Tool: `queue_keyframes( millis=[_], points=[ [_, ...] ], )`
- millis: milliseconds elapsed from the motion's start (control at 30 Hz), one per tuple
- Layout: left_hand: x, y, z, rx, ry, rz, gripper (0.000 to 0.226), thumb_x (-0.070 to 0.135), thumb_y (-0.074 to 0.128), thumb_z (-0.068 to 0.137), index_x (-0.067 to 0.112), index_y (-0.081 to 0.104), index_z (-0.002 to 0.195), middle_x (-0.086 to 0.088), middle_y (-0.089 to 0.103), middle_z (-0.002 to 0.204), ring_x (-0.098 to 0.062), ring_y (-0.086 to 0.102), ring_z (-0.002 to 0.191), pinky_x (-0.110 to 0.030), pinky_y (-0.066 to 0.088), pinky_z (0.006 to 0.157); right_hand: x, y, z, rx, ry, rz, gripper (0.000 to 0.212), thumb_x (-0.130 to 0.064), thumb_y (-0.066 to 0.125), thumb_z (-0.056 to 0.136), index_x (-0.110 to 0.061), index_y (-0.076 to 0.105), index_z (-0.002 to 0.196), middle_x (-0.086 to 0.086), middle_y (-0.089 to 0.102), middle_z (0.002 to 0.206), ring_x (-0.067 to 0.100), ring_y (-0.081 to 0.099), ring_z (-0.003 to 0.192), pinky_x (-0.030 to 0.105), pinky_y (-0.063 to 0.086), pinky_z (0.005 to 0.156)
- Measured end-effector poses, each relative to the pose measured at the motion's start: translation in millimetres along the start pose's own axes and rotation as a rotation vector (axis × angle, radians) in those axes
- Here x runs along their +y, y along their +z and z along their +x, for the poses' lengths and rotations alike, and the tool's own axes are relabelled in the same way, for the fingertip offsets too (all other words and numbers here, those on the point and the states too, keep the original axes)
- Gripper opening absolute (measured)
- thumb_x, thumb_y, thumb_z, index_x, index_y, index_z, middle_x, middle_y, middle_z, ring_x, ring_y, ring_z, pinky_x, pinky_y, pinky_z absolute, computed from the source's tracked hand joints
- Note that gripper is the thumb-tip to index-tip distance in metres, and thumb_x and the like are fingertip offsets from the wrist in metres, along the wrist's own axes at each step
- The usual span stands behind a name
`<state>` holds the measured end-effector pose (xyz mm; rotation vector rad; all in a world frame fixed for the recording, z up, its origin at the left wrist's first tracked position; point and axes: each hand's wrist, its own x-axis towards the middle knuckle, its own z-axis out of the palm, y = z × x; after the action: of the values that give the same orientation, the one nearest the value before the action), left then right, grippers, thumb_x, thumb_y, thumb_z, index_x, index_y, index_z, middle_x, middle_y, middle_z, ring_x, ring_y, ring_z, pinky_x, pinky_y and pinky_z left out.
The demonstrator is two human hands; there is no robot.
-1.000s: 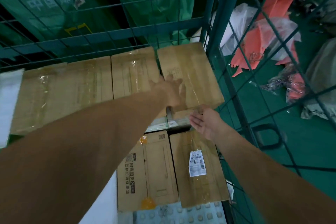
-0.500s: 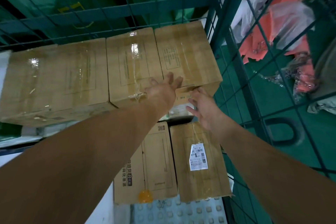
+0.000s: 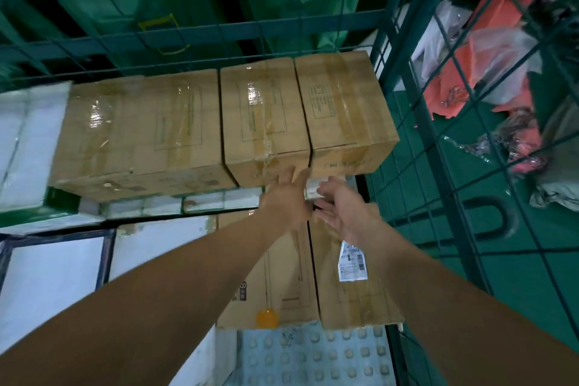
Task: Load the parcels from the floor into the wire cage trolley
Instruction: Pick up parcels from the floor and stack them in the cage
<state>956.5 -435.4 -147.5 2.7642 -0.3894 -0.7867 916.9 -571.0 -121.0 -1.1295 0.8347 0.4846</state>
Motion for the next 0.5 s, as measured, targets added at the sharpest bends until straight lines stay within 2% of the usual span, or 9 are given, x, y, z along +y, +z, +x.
queue_keyframes(
  millis=[100, 167, 233, 300, 333, 400, 433, 500],
  points=[
    [-20, 0, -43, 0.006, -0.091, -0.277, 0.07, 0.035, 0.054, 0.099, 0.025, 0.023, 0.161, -0.006, 0.019, 0.168, -0.032, 0.026, 0.151, -0.045, 0.03, 0.12, 14, 28, -32, -0.008, 0.004, -0.049, 0.049, -0.019, 0.055, 0.102, -0.015, 0.045, 0.15, 0.019, 0.059, 0.136, 0.035, 0.057, 0.129, 0.037, 0.053, 0.102],
    [-38, -3, -81, 0.031, -0.179, -0.492, 0.068, 0.03, 0.056, 0.101, 0.023, 0.026, 0.161, -0.006, 0.024, 0.167, -0.028, 0.037, 0.146, -0.036, 0.036, 0.117, 29, 48, -51, -0.009, 0.013, -0.086, 0.047, -0.018, 0.056, 0.101, -0.017, 0.049, 0.147, 0.011, 0.063, 0.13, 0.029, 0.061, 0.123, 0.036, 0.053, 0.098],
    [-63, -9, -130, 0.073, -0.283, -0.7, 0.066, 0.03, 0.057, 0.101, 0.024, 0.029, 0.16, -0.003, 0.03, 0.164, -0.026, 0.047, 0.138, -0.027, 0.04, 0.107, 45, 75, -75, -0.005, 0.03, -0.106, 0.041, -0.015, 0.054, 0.102, -0.015, 0.053, 0.143, 0.007, 0.063, 0.12, 0.025, 0.063, 0.118, 0.038, 0.052, 0.099],
    [-91, -17, -184, 0.084, -0.399, -0.87, 0.064, 0.031, 0.057, 0.102, 0.025, 0.03, 0.16, 0.0, 0.033, 0.162, -0.026, 0.05, 0.135, -0.026, 0.041, 0.099, 66, 109, -105, -0.016, 0.074, -0.124, 0.037, -0.014, 0.052, 0.103, -0.012, 0.054, 0.14, 0.014, 0.063, 0.112, 0.025, 0.066, 0.108, 0.04, 0.053, 0.1],
    [-107, -20, -215, 0.094, -0.445, -0.961, 0.064, 0.033, 0.058, 0.102, 0.025, 0.03, 0.16, 0.0, 0.033, 0.162, -0.026, 0.048, 0.136, -0.028, 0.04, 0.1, 77, 128, -124, -0.033, 0.1, -0.148, 0.037, -0.015, 0.051, 0.104, -0.009, 0.053, 0.14, 0.021, 0.064, 0.114, 0.028, 0.066, 0.108, 0.039, 0.054, 0.098],
    [-144, -34, -279, 0.171, -0.523, -1.084, 0.063, 0.036, 0.06, 0.101, 0.025, 0.035, 0.158, -0.001, 0.035, 0.162, -0.024, 0.046, 0.138, -0.031, 0.039, 0.106, 103, 176, -169, -0.095, 0.122, -0.176, 0.043, -0.017, 0.049, 0.104, -0.001, 0.049, 0.144, 0.032, 0.059, 0.123, 0.042, 0.063, 0.115, 0.033, 0.054, 0.082],
    [-161, -40, -310, 0.209, -0.552, -1.117, 0.061, 0.037, 0.061, 0.101, 0.025, 0.037, 0.156, -0.001, 0.037, 0.161, -0.023, 0.046, 0.136, -0.032, 0.039, 0.107, 116, 199, -196, -0.129, 0.139, -0.179, 0.043, -0.02, 0.049, 0.105, 0.001, 0.05, 0.143, 0.032, 0.059, 0.126, 0.044, 0.061, 0.118, 0.031, 0.051, 0.077],
    [-194, -55, -387, 0.252, -0.605, -1.223, 0.057, 0.038, 0.059, 0.101, 0.026, 0.041, 0.153, 0.001, 0.042, 0.157, -0.018, 0.049, 0.128, -0.037, 0.04, 0.11, 144, 247, -261, -0.177, 0.148, -0.231, 0.031, -0.026, 0.056, 0.103, -0.008, 0.06, 0.129, 0.015, 0.066, 0.122, 0.032, 0.065, 0.112, 0.032, 0.054, 0.086]
  ],
)
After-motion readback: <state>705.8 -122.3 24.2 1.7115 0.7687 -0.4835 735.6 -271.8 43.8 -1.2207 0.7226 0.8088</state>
